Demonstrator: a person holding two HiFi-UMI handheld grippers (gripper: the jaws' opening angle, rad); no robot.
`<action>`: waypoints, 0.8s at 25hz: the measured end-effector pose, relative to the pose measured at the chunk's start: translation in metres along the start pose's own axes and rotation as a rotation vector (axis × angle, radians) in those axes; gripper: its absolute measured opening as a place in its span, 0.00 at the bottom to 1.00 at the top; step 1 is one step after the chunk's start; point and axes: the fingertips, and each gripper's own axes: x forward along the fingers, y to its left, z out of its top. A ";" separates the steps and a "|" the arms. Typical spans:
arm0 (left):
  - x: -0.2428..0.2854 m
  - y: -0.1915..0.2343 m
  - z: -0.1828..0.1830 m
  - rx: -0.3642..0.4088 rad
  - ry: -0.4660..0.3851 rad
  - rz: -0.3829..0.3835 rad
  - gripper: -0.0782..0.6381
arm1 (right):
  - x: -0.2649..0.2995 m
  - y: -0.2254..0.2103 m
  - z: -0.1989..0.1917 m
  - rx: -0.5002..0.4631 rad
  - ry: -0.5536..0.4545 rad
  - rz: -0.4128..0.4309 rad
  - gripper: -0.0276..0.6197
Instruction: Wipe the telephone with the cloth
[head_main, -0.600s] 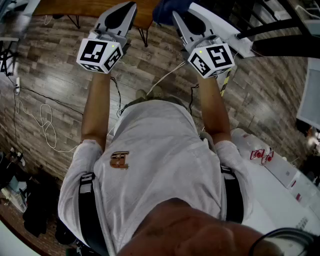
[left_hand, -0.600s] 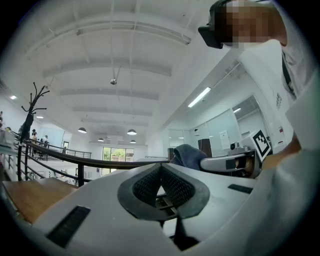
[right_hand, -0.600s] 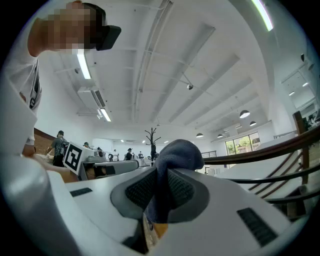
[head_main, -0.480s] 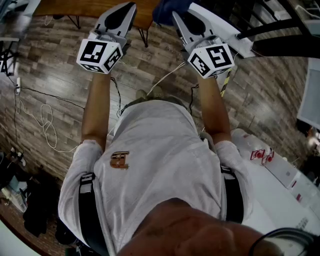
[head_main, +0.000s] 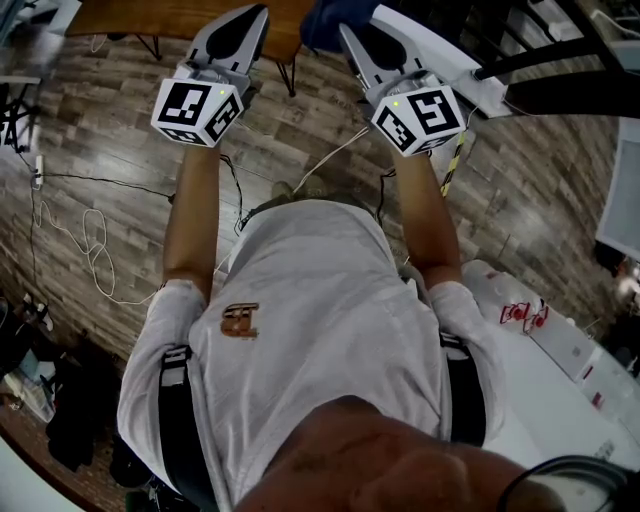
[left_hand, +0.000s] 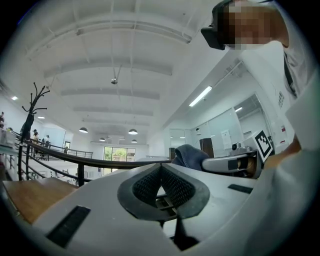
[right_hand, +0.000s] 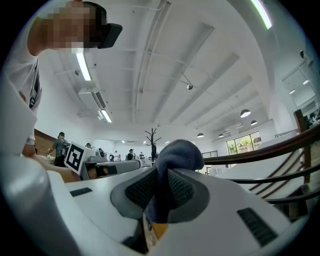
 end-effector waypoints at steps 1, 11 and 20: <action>0.003 0.000 -0.001 0.002 0.000 0.003 0.13 | 0.001 -0.003 0.000 0.000 -0.001 0.001 0.15; 0.034 0.001 -0.002 0.021 -0.007 0.054 0.13 | 0.002 -0.039 0.002 -0.006 -0.012 0.031 0.15; 0.055 0.016 -0.006 0.037 -0.006 0.074 0.13 | 0.017 -0.059 -0.001 -0.014 -0.004 0.045 0.15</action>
